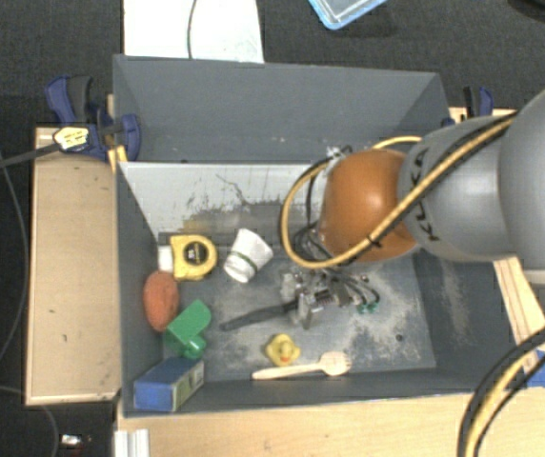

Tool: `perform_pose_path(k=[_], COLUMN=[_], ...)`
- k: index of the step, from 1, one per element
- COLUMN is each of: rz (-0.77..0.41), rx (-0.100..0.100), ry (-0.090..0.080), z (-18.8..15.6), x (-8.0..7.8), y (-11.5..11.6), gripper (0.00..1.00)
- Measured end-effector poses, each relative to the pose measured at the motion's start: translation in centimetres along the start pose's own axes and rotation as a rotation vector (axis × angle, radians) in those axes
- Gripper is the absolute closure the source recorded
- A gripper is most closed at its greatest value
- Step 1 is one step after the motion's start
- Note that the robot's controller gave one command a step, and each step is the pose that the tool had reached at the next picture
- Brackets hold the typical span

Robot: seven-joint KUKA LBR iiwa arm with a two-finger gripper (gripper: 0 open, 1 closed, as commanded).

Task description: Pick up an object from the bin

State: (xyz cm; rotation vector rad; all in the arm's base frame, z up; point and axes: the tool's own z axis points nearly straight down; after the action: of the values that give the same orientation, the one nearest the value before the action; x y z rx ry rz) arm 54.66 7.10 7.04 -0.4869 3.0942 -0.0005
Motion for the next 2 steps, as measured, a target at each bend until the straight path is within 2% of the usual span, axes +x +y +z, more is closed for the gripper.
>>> perform_pose_path(k=[1,2], rz=[0.002,0.004], rx=[-0.002,-0.001], ry=[0.007,0.002], z=[-3.1,-6.5], x=[0.3,0.1], y=[0.1,0.0], gripper=[1.00,1.00])
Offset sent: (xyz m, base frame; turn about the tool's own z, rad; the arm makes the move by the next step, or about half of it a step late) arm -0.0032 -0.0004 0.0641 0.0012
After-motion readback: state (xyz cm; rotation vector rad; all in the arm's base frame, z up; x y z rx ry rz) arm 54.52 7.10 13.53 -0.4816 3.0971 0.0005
